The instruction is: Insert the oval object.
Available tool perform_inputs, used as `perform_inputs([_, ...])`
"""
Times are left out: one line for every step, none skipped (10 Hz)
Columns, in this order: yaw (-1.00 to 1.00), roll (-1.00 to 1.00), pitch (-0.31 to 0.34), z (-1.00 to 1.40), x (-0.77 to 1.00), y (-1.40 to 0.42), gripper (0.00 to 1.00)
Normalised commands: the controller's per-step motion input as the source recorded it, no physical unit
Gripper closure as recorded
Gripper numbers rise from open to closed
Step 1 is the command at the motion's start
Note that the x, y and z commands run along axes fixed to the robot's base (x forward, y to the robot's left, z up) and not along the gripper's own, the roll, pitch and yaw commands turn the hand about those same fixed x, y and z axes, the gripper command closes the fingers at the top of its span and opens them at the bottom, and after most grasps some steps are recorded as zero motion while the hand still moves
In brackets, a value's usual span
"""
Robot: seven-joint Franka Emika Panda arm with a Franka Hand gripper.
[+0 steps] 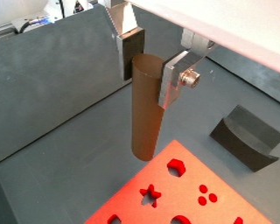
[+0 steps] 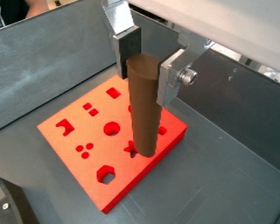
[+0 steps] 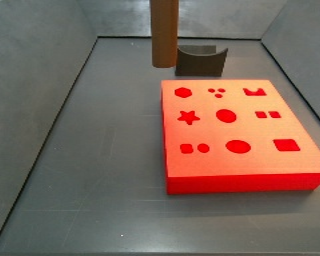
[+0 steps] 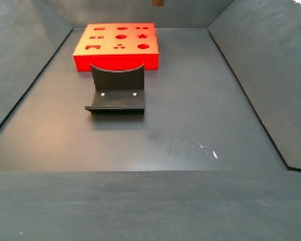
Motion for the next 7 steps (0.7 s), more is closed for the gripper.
perform_inputs([-0.04, 0.01, 0.057, -0.10, 0.23, 0.00, 1.00])
perform_inputs([0.00, 0.05, 0.190, 0.00, 0.80, -0.27, 1.00])
perform_inputs([0.00, 0.06, 0.210, 0.00, 0.89, -0.38, 1.00])
perform_inputs([0.00, 0.05, 0.194, 0.02, 0.90, -0.41, 1.00])
perform_inputs([0.00, 0.06, 0.196, 0.04, 0.88, -0.44, 1.00])
perform_inputs([0.00, 0.08, 0.151, 0.01, 0.93, -0.42, 1.00])
perform_inputs([0.00, 0.09, 0.134, 0.00, 0.96, -0.41, 1.00])
